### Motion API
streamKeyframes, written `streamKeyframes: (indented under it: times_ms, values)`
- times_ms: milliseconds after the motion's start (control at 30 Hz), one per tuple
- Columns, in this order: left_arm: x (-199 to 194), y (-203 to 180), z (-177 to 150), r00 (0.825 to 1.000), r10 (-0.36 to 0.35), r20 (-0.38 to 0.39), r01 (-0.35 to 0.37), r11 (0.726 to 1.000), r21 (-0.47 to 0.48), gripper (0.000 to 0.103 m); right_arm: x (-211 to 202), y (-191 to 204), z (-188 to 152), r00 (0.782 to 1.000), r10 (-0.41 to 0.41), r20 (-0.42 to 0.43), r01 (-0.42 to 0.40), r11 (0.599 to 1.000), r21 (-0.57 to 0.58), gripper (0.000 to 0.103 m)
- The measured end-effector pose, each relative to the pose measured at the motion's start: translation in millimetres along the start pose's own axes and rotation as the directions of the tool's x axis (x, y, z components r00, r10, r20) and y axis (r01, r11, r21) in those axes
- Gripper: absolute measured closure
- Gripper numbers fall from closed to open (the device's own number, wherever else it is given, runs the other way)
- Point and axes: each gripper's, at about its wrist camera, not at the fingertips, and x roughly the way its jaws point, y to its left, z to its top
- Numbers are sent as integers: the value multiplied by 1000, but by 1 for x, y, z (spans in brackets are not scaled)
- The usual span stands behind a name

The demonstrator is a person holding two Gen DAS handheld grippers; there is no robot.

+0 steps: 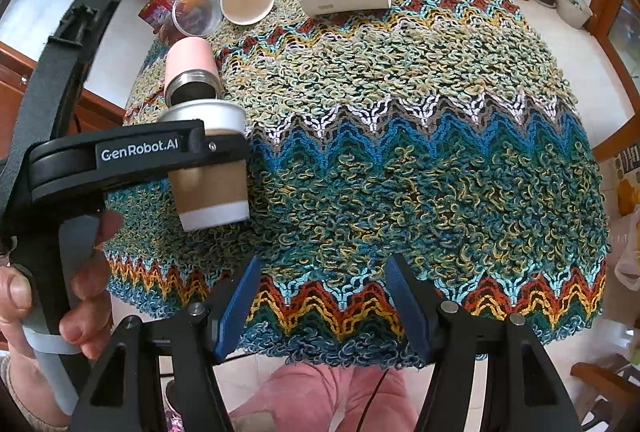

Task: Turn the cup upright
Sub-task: 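Rotate the held cup with the left gripper, turning its opening toward the gripper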

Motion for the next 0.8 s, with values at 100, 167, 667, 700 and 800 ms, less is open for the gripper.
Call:
streamKeyframes:
  times_ms: [100, 167, 667, 700, 800]
  values:
    - [-6, 0, -2, 995, 19, 97, -21, 1000, 19, 37, -1, 0, -1, 1000, -4, 13, 4, 1000, -2, 37]
    - [-9, 3, -4, 987, 30, 159, -34, 999, 21, 37, -1, -1, -1, 1000, -11, 26, 11, 1000, -5, 37]
    - [-26, 3, -45, 859, 94, 503, -110, 994, 1, 38, -7, -19, -5, 979, -61, 193, 56, 998, 31, 37]
    - [-25, 2, -47, 856, 91, 508, -108, 994, 4, 38, -6, -20, -6, 979, -58, 197, 52, 998, 35, 37]
    - [-20, -4, -52, 852, 88, 516, -116, 993, 21, 38, -2, -21, -8, 980, -53, 194, 46, 998, 40, 37]
